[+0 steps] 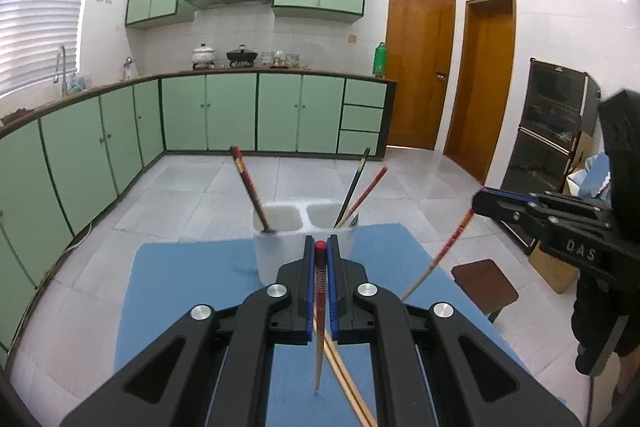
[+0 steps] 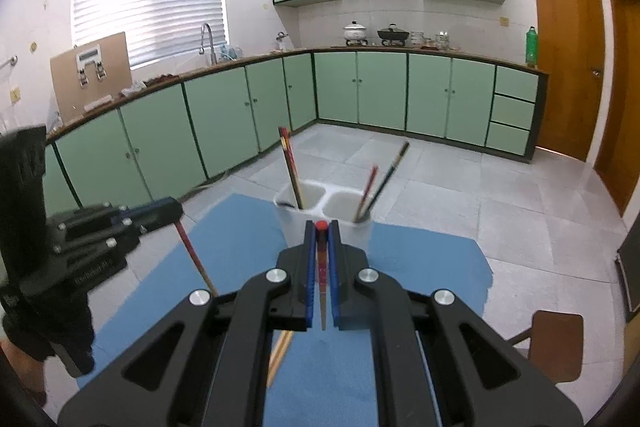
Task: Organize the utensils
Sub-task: 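Lift both red-patterned chopsticks and carry them over the white holder, then lower the chopsticks into the holder and open both tools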
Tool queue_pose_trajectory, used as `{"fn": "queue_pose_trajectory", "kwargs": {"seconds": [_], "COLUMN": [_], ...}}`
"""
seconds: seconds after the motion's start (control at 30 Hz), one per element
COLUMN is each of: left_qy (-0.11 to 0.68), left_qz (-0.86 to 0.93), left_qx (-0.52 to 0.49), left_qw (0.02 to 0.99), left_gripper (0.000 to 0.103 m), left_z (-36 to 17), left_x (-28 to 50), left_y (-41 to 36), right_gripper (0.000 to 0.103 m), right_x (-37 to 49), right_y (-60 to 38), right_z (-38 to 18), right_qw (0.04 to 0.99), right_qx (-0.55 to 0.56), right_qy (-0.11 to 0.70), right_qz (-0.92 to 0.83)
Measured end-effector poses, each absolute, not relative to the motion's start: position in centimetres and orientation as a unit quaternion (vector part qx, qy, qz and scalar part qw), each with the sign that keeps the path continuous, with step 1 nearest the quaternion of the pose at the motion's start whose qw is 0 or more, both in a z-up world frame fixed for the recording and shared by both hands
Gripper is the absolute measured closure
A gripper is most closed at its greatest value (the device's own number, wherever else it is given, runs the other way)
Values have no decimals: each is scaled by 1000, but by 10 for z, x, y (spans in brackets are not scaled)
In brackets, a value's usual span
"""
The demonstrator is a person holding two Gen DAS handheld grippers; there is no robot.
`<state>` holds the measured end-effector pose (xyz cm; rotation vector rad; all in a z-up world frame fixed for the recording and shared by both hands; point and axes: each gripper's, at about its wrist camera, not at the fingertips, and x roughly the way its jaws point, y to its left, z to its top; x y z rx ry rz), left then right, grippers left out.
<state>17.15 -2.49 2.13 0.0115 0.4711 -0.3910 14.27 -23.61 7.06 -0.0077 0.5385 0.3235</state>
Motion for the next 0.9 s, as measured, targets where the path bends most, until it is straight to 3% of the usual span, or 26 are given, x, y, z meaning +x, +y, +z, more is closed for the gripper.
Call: {"fn": "queue_pose_trajectory", "kwargs": {"seconds": [0.57,0.9], "left_qy": [100,162], "left_qz": [-183,-170], "left_qx": [5,5], "left_qw": [978,972], "left_gripper": [97,97], "left_z": [122,67], "left_x": [256,330], "left_y": [-40,-55], "right_gripper": [98,98], "right_x": [226,293], "right_y": [-230,-225], "right_z": [161,116], "right_qw": [973,961], "right_qx": [-19,-25], "right_qy": [182,244], "right_qz": [142,130]}}
